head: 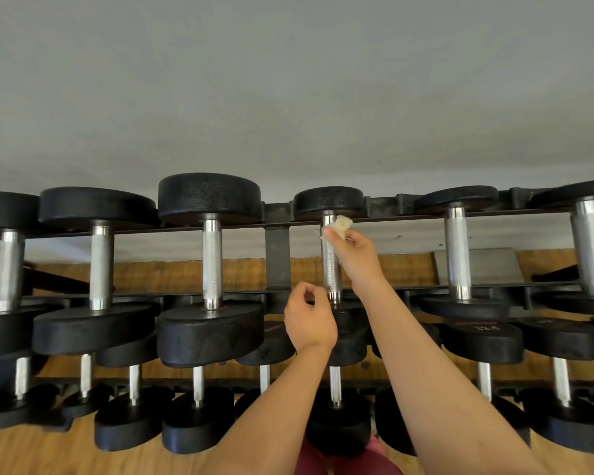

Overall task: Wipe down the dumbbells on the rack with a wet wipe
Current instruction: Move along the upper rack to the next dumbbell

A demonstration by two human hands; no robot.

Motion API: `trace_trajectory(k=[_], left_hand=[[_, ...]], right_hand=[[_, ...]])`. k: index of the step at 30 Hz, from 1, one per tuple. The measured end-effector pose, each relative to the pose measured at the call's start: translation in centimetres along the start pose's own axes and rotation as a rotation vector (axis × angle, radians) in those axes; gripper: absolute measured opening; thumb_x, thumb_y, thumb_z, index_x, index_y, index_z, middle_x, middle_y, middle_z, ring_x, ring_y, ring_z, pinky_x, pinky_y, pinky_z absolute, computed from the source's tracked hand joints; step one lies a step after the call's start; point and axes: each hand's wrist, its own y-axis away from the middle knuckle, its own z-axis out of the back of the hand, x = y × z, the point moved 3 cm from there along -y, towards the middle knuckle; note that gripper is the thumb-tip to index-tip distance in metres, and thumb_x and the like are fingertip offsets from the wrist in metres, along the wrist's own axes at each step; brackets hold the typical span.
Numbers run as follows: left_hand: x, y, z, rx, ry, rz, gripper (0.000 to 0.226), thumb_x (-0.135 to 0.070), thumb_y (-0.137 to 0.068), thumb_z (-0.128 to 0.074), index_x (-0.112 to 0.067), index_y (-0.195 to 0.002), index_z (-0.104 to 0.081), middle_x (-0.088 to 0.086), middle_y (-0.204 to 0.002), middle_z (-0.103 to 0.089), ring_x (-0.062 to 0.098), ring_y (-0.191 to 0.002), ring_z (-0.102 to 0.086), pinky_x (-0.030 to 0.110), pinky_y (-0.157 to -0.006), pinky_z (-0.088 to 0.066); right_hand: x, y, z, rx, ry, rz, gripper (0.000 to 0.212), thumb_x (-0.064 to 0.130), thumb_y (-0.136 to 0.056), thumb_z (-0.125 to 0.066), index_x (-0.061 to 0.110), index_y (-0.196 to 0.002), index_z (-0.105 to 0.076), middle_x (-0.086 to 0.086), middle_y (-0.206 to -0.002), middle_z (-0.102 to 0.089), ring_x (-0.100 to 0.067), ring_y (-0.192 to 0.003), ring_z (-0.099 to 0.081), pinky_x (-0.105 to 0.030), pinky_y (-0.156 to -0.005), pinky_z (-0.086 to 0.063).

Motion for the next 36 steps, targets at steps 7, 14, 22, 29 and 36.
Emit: trace_trajectory(k=[7, 14, 22, 29, 36], left_hand=[[0.1, 0.0, 0.0, 0.016, 0.016, 0.011, 0.020, -0.018, -0.094, -0.052, -0.012, -0.076, -0.057, -0.002, -0.072, -0.060, 0.008, -0.065, -0.053, 0.019, -0.060, -0.038], [0.1, 0.0, 0.1, 0.023, 0.027, 0.013, 0.021, -0.018, -0.095, -0.053, -0.015, -0.074, -0.054, -0.003, -0.071, -0.058, 0.007, -0.065, -0.052, 0.017, -0.060, -0.039], [0.1, 0.0, 0.1, 0.023, 0.034, 0.005, 0.023, -0.018, -0.094, -0.053, -0.017, -0.071, -0.053, -0.004, -0.070, -0.058, 0.009, -0.066, -0.053, 0.020, -0.061, -0.041], [0.1, 0.0, 0.1, 0.021, 0.029, 0.005, 0.022, -0.018, -0.094, -0.054, -0.017, -0.072, -0.053, -0.005, -0.070, -0.058, 0.008, -0.068, -0.054, 0.018, -0.062, -0.041], [0.3, -0.2, 0.0, 0.018, 0.021, -0.002, 0.021, -0.019, -0.095, -0.054, -0.016, -0.074, -0.055, -0.003, -0.073, -0.060, 0.009, -0.070, -0.056, 0.017, -0.062, -0.040]], right_hand=[[-1.0, 0.5, 2.4, -0.174, 0.143, 0.092, 0.029, 0.028, -0.094, -0.062, 0.007, -0.074, -0.061, -0.007, -0.069, -0.056, -0.013, -0.064, -0.048, -0.027, -0.064, -0.039], [0.1, 0.3, 2.3, -0.103, 0.479, 0.130, 0.032, 0.018, -0.095, -0.060, 0.011, -0.125, -0.054, 0.006, -0.098, -0.058, -0.008, -0.086, -0.056, -0.021, -0.068, -0.043], [-1.1, 1.4, 2.9, -0.037, 0.108, 0.138, 0.028, 0.025, -0.100, -0.052, 0.016, -0.125, -0.058, 0.002, -0.114, -0.066, -0.011, -0.101, -0.064, -0.025, -0.085, -0.053], [-1.1, 1.7, 4.0, -0.327, 0.171, 0.228, 0.018, 0.012, -0.089, -0.067, 0.019, -0.106, -0.065, 0.004, -0.103, -0.064, -0.010, -0.094, -0.060, -0.016, -0.074, -0.045], [-0.2, 1.1, 2.9, -0.063, -0.110, 0.181, 0.027, 0.007, -0.092, -0.062, 0.026, -0.111, -0.063, 0.003, -0.120, -0.062, -0.009, -0.103, -0.063, -0.023, -0.078, -0.056]])
